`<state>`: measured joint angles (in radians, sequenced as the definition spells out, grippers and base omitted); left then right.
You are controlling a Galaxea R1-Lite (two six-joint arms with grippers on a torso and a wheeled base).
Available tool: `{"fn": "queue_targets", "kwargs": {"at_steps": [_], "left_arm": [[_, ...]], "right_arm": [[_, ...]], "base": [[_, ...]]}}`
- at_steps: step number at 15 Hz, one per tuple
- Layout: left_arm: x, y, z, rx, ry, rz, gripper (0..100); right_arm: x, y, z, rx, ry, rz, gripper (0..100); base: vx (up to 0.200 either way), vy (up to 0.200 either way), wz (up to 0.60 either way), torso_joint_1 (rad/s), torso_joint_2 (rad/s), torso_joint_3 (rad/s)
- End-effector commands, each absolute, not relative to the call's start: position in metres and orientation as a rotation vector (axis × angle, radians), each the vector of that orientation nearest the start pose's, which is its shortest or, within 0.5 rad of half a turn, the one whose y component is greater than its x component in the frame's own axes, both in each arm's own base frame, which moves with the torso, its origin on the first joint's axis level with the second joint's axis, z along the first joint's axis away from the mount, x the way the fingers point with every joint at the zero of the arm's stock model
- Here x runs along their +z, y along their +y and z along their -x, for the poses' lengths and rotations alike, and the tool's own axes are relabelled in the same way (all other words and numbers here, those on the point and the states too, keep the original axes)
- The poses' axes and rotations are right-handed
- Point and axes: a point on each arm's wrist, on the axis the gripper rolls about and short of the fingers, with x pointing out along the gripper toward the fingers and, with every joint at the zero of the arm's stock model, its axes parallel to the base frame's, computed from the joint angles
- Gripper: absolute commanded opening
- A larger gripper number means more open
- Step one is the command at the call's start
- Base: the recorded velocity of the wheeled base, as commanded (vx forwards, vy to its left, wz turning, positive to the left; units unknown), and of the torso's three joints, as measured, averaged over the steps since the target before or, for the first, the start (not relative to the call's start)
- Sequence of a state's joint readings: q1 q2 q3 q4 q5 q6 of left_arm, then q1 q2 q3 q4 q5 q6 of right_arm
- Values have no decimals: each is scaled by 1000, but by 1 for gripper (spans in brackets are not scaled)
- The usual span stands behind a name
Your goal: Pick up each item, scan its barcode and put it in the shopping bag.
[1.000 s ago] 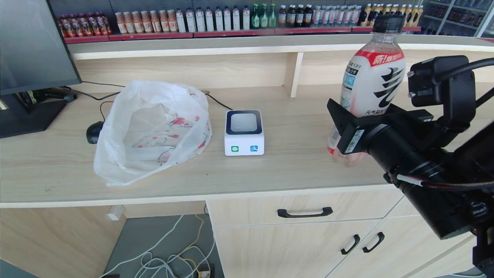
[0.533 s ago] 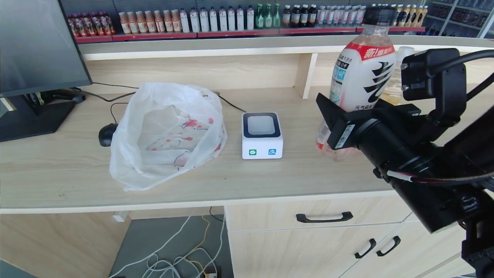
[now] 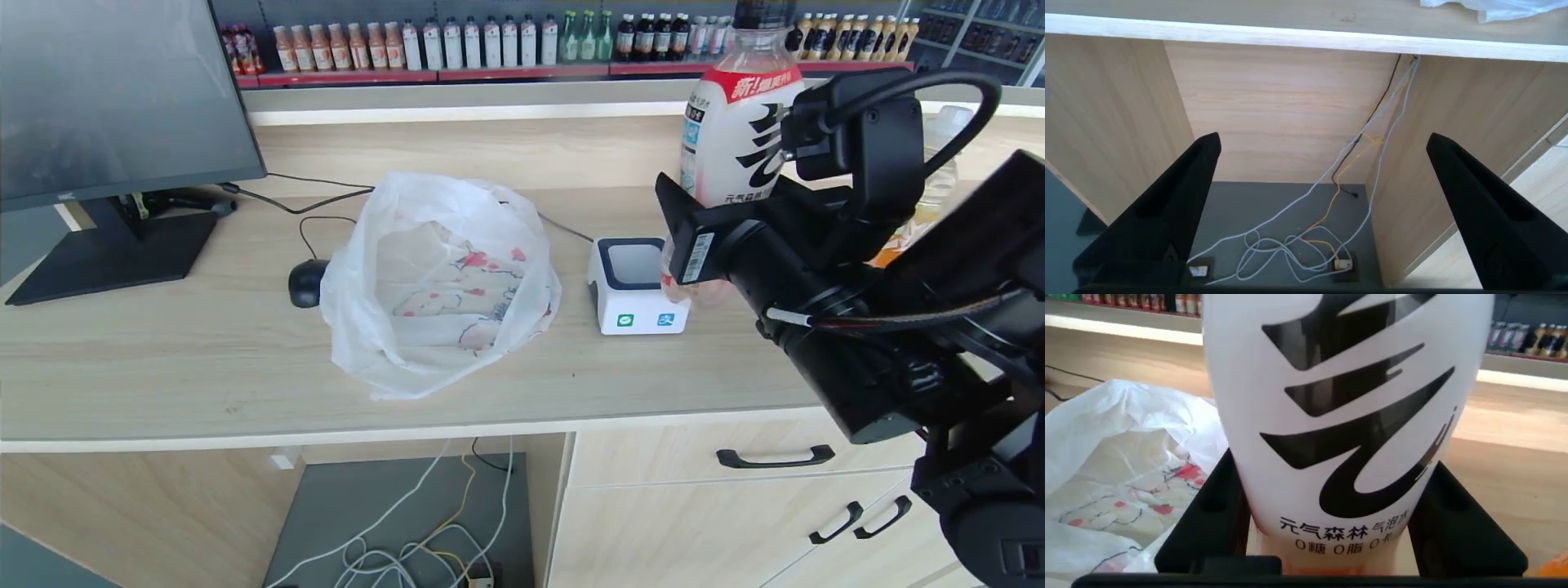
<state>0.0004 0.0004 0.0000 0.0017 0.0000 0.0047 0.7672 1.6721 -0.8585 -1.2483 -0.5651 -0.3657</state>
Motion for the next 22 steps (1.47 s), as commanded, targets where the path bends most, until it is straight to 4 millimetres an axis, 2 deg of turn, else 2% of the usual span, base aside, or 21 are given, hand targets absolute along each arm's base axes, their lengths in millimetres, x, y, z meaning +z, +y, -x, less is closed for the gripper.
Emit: {"fn": "queue_targets", "kwargs": {"at_steps": [1, 4, 6, 7, 10, 14, 17, 20, 22], "left_arm": [[75, 0, 23, 2, 2, -5, 100], [75, 0, 23, 2, 2, -5, 100], [75, 0, 23, 2, 2, -5, 100], [75, 0, 23, 2, 2, -5, 100], [75, 0, 23, 2, 2, -5, 100], [75, 0, 23, 2, 2, -6, 100], [75, 0, 23, 2, 2, -5, 100], [75, 0, 23, 2, 2, -5, 100], [75, 0, 23, 2, 2, -5, 100]], "right_arm": [[275, 207, -232, 98, -400, 118, 0], [279, 214, -240, 57, -413, 294, 0], [284, 221, -247, 33, -436, 353, 0], [281, 227, -252, 31, -437, 404, 0], [278, 229, -258, 71, -477, 542, 0], [272, 207, -283, 189, -550, 799, 0], [280, 178, -286, 171, -555, 1058, 0], [268, 178, -289, 191, -543, 1163, 0], [272, 179, -289, 209, -576, 1174, 0]], "base": [[0, 0, 0, 0, 0, 0], [0, 0, 0, 0, 0, 0], [0, 0, 0, 0, 0, 0], [0, 0, 0, 0, 0, 0], [0, 0, 0, 0, 0, 0], [0, 0, 0, 0, 0, 0], [0, 0, 0, 0, 0, 0], [0, 0, 0, 0, 0, 0], [0, 0, 0, 0, 0, 0]]}}
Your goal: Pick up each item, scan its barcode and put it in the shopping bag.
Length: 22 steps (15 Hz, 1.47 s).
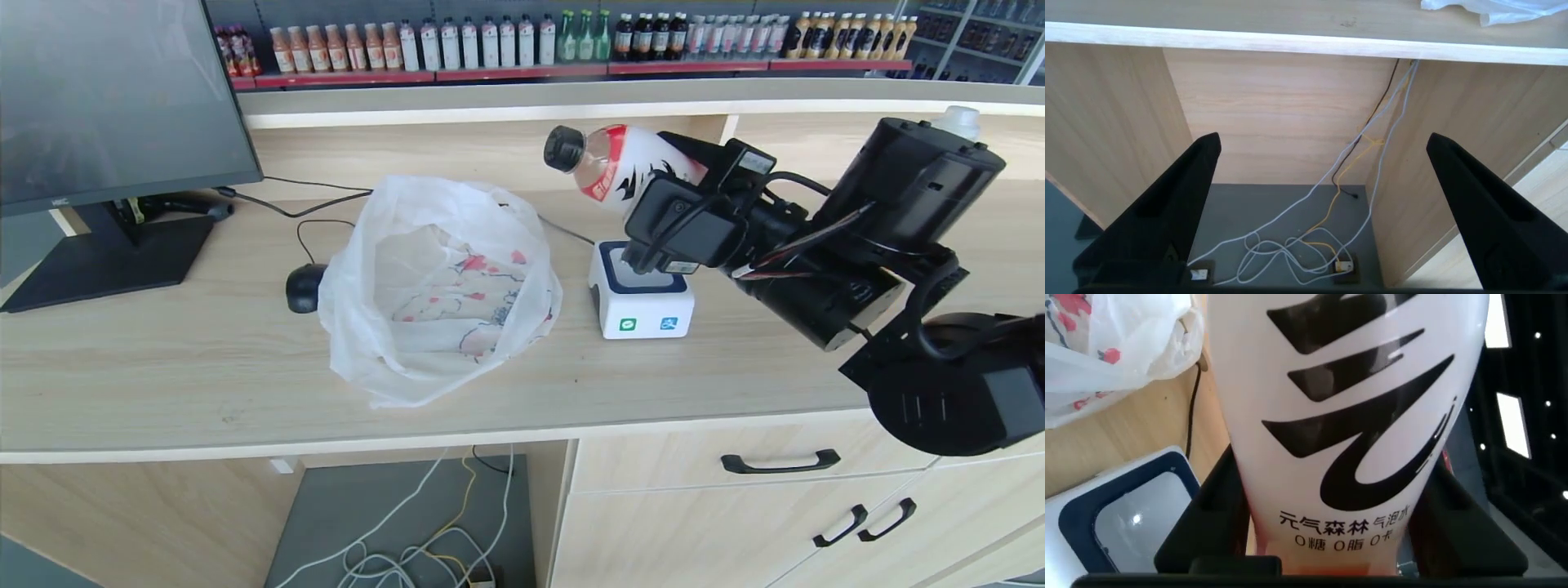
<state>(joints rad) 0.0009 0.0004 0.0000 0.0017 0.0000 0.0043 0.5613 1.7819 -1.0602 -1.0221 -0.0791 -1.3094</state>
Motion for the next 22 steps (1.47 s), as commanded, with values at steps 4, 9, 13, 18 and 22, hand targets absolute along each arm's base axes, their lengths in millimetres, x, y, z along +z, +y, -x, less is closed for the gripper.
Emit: {"fn": "queue_targets", "kwargs": {"at_steps": [4, 9, 13, 18, 22], "left_arm": [[75, 0, 23, 2, 2, -5, 100], [75, 0, 23, 2, 2, -5, 100], [75, 0, 23, 2, 2, -5, 100], [75, 0, 23, 2, 2, -5, 100], [75, 0, 23, 2, 2, -5, 100]], "right_arm": [[254, 182, -292, 311, -603, 1237, 0], [213, 194, -314, 444, -608, 1288, 0], [219, 192, -320, 418, -627, 1283, 0], [216, 195, -324, 417, -626, 1282, 0], [216, 195, -325, 417, -624, 1281, 0]], "base": [[0, 0, 0, 0, 0, 0], [0, 0, 0, 0, 0, 0], [0, 0, 0, 0, 0, 0], [0, 0, 0, 0, 0, 0], [0, 0, 0, 0, 0, 0]]}}
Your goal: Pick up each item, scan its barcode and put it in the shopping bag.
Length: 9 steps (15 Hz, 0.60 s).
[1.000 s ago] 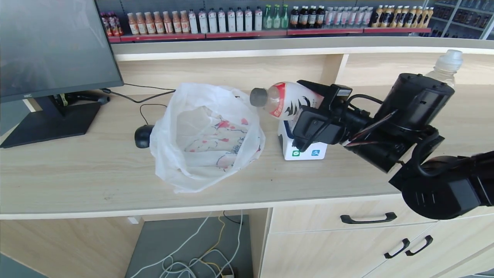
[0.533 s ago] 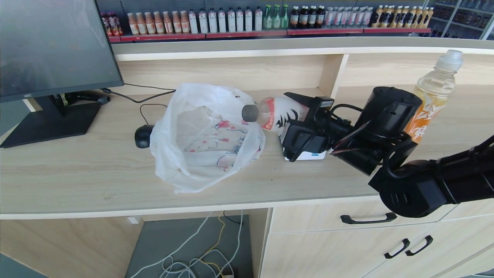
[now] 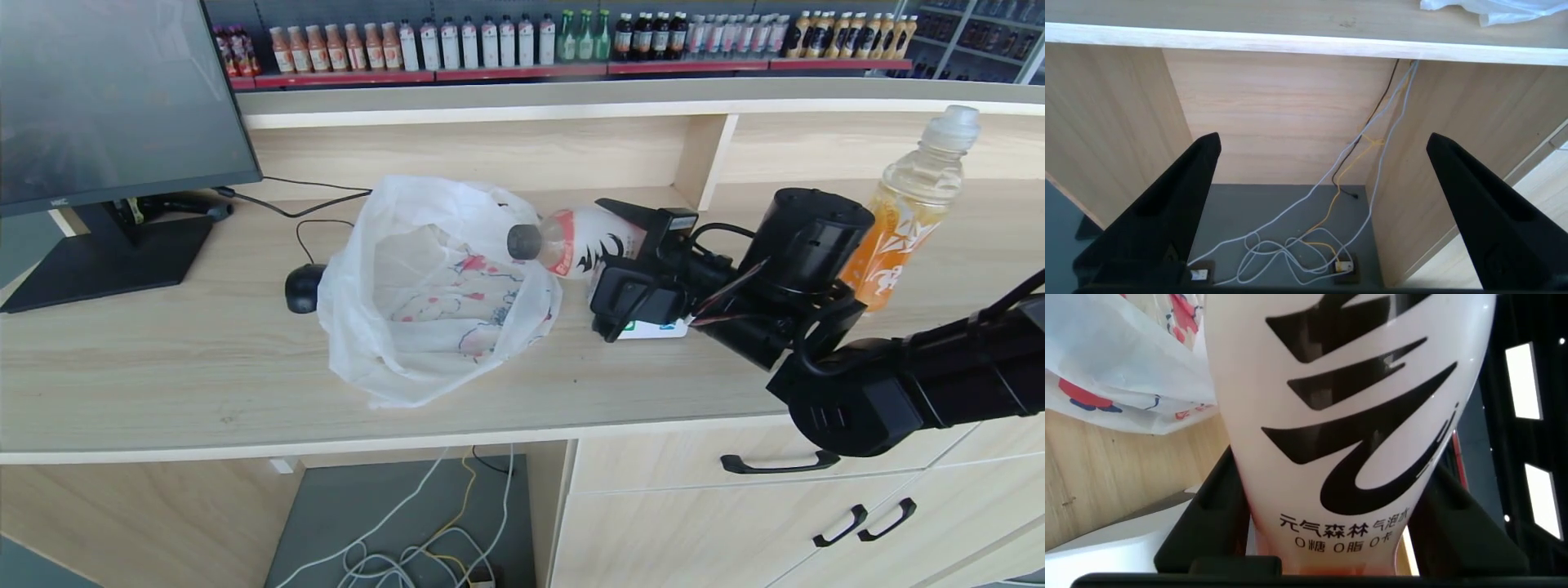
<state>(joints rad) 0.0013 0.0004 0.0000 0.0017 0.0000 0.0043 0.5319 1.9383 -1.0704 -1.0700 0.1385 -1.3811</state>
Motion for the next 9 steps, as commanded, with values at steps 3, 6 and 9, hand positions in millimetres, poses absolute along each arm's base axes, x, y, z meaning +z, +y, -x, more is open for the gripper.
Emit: {"fn": "queue_targets", "kwargs": {"at_steps": [3, 6, 9], "left_arm": [[75, 0, 23, 2, 2, -5, 100], [75, 0, 23, 2, 2, -5, 100], [75, 0, 23, 2, 2, -5, 100]], "right_arm": [[215, 197, -327, 418, -625, 1279, 0], [215, 197, -327, 419, -624, 1277, 0], [215, 197, -327, 419, -624, 1277, 0]], "base": [[0, 0, 0, 0, 0, 0], [0, 0, 0, 0, 0, 0], [0, 0, 0, 0, 0, 0]]}}
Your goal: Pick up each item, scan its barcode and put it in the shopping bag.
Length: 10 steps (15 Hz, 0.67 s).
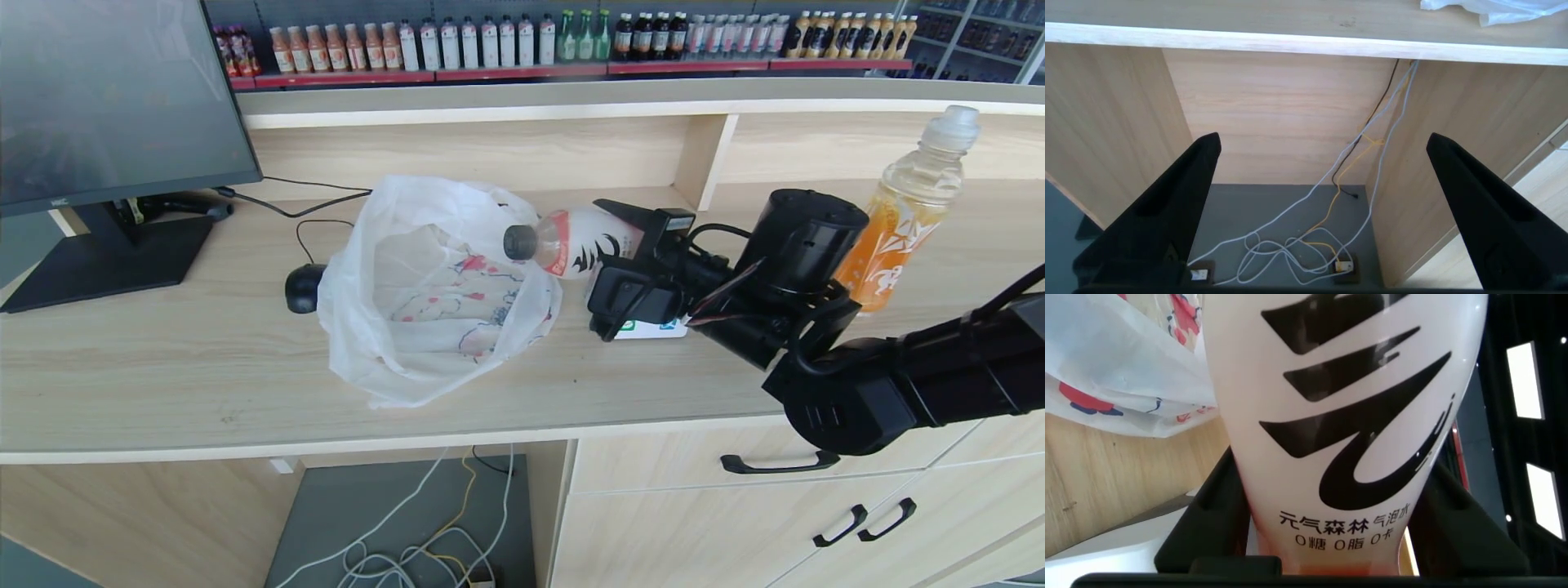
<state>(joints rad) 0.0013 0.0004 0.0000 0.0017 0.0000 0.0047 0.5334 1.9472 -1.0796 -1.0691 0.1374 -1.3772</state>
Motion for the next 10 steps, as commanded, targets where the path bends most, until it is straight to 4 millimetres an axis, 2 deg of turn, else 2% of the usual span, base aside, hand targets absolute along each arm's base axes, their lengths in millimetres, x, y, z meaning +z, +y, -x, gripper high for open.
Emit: {"fn": "queue_targets", "kwargs": {"at_steps": [1, 10], "left_arm": [[75, 0, 23, 2, 2, -5, 100], [75, 0, 23, 2, 2, -5, 100]], "right_arm": [[215, 197, -327, 419, -624, 1277, 0], [217, 197, -325, 411, -635, 1270, 0]], "base": [[0, 0, 0, 0, 0, 0], [0, 0, 0, 0, 0, 0]]}}
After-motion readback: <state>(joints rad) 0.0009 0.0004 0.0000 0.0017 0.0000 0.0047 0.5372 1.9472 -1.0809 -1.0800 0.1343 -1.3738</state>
